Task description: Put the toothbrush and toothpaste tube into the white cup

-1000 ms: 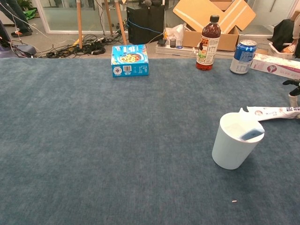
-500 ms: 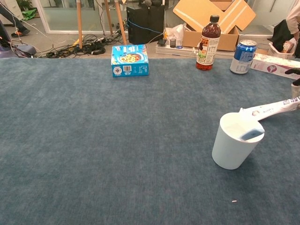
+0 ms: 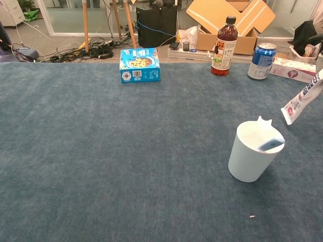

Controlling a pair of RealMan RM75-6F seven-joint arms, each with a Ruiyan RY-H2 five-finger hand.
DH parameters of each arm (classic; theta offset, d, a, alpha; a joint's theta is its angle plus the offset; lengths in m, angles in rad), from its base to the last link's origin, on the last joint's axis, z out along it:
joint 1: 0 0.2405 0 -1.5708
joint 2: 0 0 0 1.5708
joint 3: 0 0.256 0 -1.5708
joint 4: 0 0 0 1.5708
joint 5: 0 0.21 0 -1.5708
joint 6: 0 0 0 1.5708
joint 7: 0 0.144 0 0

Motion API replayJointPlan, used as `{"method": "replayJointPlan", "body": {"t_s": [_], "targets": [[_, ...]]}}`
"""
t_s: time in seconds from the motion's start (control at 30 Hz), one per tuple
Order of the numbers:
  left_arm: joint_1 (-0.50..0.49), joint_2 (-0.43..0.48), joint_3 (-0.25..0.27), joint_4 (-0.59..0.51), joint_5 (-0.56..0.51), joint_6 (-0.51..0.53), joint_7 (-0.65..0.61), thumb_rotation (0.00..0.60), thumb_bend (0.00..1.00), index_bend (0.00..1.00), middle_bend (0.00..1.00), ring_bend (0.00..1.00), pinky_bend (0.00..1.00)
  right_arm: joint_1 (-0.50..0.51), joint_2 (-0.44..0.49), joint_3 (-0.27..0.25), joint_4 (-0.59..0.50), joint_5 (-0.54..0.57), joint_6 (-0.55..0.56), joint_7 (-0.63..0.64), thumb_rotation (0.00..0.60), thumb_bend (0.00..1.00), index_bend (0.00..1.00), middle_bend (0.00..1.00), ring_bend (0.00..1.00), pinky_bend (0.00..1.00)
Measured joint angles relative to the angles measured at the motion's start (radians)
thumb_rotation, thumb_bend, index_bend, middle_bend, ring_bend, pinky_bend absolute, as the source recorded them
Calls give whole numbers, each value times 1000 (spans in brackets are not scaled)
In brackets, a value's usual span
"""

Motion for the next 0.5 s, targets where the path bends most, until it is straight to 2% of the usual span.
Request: {"method": "replayJointPlan", "body": {"t_s": [0.23, 0.5], "targets": [[1, 1, 0, 0, 0, 1, -3, 600, 0, 807, 536, 433, 386, -29, 110, 3, -184, -77, 96, 50, 600, 354, 612, 1, 0, 0], [1, 1, 1, -1, 2, 2, 0, 600, 0, 807, 536, 432, 386, -80, 253, -15, -370, -217, 234, 125, 600, 357, 612, 1, 0, 0]]}}
